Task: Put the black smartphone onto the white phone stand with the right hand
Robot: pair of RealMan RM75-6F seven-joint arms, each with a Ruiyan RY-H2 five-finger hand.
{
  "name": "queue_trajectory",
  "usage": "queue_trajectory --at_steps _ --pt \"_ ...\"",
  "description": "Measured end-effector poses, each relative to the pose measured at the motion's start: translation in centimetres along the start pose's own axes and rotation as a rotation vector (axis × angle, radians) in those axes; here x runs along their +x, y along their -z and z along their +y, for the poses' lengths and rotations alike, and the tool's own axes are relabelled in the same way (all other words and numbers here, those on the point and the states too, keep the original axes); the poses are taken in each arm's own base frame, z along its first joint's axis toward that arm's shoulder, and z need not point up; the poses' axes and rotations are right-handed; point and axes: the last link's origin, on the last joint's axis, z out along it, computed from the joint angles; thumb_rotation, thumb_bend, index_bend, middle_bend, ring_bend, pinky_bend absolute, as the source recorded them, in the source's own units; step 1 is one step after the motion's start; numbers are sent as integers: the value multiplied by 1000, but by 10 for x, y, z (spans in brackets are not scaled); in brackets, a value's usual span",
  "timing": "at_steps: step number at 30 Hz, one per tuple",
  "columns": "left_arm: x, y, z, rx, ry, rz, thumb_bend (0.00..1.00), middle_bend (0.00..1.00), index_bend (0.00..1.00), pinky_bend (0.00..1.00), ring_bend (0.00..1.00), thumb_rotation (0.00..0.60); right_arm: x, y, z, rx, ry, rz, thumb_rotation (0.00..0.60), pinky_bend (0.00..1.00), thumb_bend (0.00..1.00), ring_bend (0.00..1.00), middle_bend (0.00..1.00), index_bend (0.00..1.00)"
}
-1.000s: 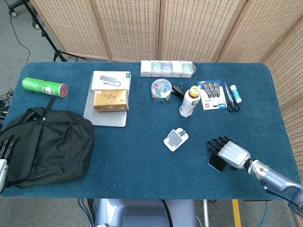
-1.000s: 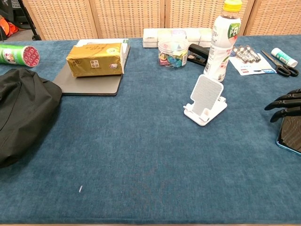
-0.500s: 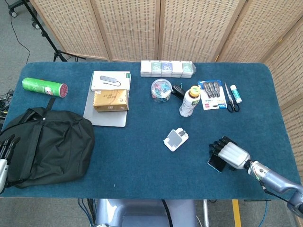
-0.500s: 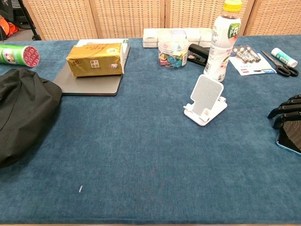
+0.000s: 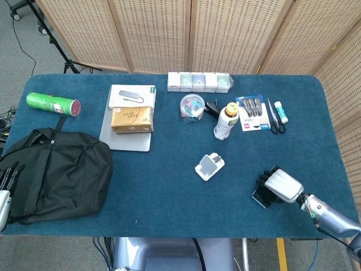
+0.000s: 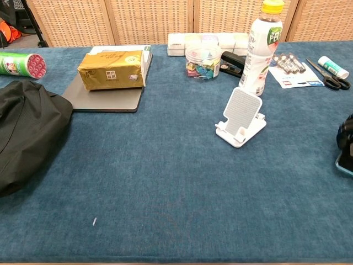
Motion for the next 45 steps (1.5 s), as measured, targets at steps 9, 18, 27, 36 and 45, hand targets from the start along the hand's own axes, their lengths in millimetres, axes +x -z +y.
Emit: queue_trajectory --at_steps 9,18,27,36,45 --pt "4 2 -1 -6 11 10 0 0 0 0 0 600 47 -6 1 -5 38 146 600 507 194 435 535 574" --pt "9 0 -3 -12 20 17 0 0 0 0 0 600 108 -28 -27 -54 195 262 600 507 259 435 535 574" --pt "14 0 -7 -13 36 24 0 0 0 0 0 600 150 -53 -58 -165 445 285 600 507 260 435 539 574" --pt "17 1 -11 -7 50 18 0 0 0 0 0 600 169 -85 -93 -259 662 263 600 507 260 435 539 574" --pt "15 1 -11 -2 47 2 0 0 0 0 0 600 173 -112 -133 -336 759 181 600 507 260 435 539 574"
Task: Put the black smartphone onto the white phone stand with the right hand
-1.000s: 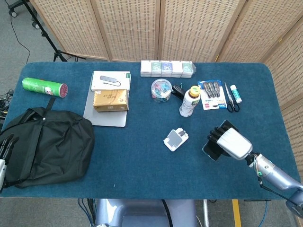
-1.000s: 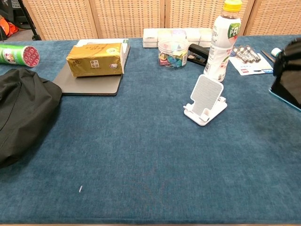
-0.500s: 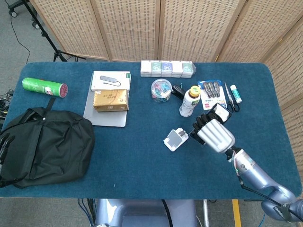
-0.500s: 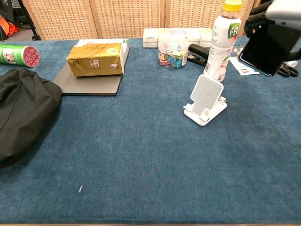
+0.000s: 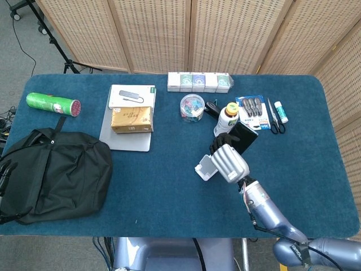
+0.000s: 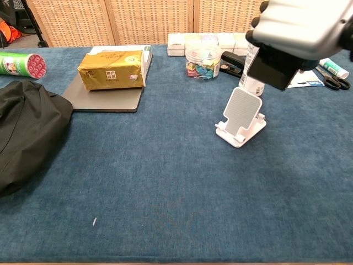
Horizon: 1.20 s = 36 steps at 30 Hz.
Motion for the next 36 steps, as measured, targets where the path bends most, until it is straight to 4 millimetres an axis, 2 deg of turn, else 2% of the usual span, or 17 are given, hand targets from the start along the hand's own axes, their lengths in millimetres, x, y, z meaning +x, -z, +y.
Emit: queue_trajectory --at_steps 6,13,26,36 --pt "0 0 0 0 -1 -3 0 0 0 0 0 600 25 -7 -22 -18 -18 -63 600 507 260 435 539 573" --pt "-1 0 0 2 -3 -5 0 0 0 0 0 600 35 -11 -34 -12 -27 -77 600 507 260 435 539 574" --pt "-1 0 0 3 0 -6 0 0 0 0 0 600 32 -18 -46 -51 50 -80 600 507 260 435 536 574" --pt "0 0 0 2 4 -7 0 0 0 0 0 600 33 -17 -66 -56 75 -105 600 507 260 435 535 574"
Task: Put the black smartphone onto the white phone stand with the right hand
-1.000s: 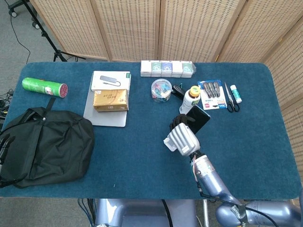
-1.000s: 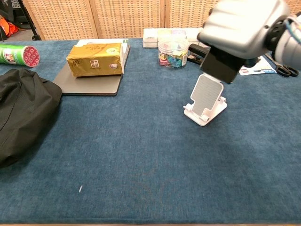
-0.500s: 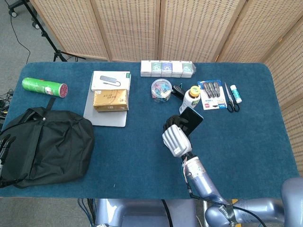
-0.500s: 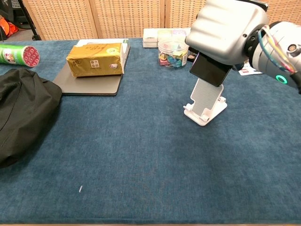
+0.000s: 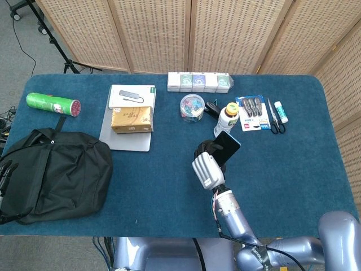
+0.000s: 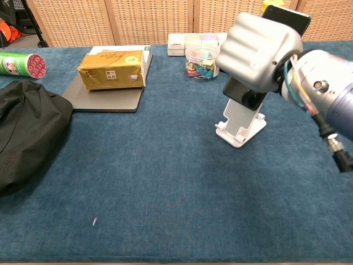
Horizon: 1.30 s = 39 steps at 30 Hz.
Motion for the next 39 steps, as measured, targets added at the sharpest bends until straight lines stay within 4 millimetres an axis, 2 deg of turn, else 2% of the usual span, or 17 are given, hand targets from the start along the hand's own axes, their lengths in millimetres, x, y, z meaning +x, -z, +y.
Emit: queue_trajectory --at_steps 16,25,39 --pt "2 1 -2 3 12 0 0 0 0 0 0 600 -2 0 -27 -27 124 82 600 507 260 435 504 574" --pt "2 1 -1 3 13 -3 0 0 0 0 0 600 -4 5 -40 -41 178 26 600 507 260 435 476 574" --pt "3 2 -1 -12 23 7 0 0 0 0 0 600 -5 7 -58 -53 240 28 600 528 260 435 450 573"
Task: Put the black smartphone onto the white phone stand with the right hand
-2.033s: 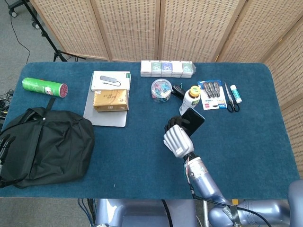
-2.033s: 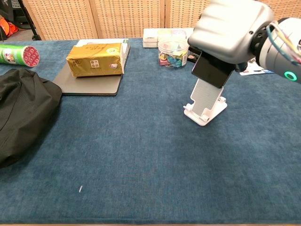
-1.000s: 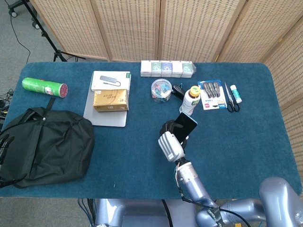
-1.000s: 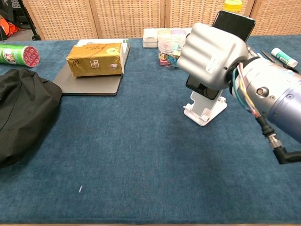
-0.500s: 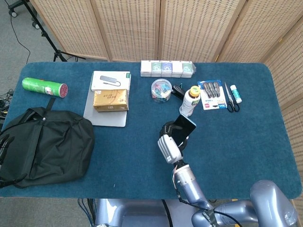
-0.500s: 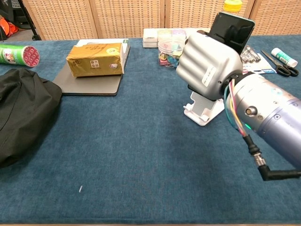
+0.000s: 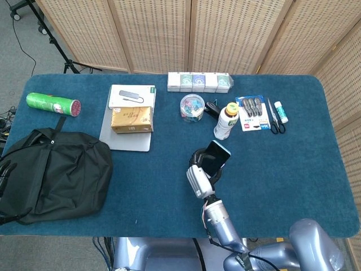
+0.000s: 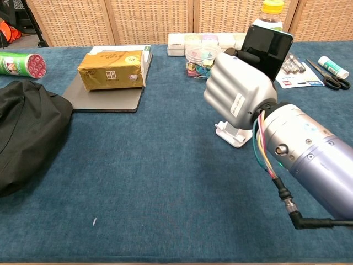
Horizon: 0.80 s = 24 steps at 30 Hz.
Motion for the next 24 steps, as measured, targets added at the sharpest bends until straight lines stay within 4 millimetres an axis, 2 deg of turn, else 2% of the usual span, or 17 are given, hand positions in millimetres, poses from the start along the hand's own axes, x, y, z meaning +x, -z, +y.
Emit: queue_trajectory --at_steps 24 --pt "0 -1 -1 5 1 -7 0 0 0 0 0 600 -5 -1 -21 21 22 -8 600 528 260 435 405 542"
